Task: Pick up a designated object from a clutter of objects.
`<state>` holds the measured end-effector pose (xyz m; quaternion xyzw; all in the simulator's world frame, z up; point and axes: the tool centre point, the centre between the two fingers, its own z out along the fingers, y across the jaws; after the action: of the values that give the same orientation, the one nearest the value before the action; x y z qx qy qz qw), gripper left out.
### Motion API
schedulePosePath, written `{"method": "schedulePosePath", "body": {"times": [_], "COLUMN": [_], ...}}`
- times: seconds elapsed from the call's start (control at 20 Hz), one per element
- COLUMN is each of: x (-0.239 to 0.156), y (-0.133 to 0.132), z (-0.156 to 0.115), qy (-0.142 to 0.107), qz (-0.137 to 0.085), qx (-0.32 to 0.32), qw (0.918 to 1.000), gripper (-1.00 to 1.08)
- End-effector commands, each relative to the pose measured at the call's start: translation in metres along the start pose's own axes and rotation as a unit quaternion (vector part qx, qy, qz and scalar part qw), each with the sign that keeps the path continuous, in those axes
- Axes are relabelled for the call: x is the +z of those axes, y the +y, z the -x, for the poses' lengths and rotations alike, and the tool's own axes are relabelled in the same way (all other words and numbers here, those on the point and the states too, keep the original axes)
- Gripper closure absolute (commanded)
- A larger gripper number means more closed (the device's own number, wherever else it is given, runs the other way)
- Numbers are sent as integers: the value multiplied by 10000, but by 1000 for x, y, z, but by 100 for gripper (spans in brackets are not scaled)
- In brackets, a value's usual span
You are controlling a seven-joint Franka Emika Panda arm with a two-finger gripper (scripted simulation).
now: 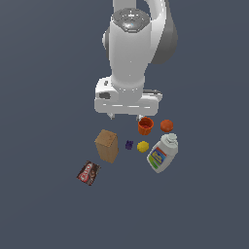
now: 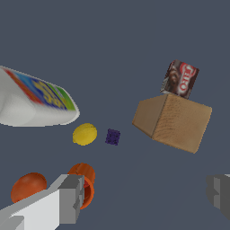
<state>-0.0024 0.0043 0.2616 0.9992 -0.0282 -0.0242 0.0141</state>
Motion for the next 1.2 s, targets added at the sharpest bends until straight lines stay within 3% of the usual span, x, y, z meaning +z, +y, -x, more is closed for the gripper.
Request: {"method": "schedulePosePath", "body": {"times": [0.0,0.7,1.15], "x": [13,128,173], "y": [-7,-69,-92], "z": [-3,-5,4], "qy": [16,165,208], "qz": [-2,-97,-165], "qx": [95,970,1327], "qw": [10000,9951,9908], "gripper": [-92,-92,-92]}}
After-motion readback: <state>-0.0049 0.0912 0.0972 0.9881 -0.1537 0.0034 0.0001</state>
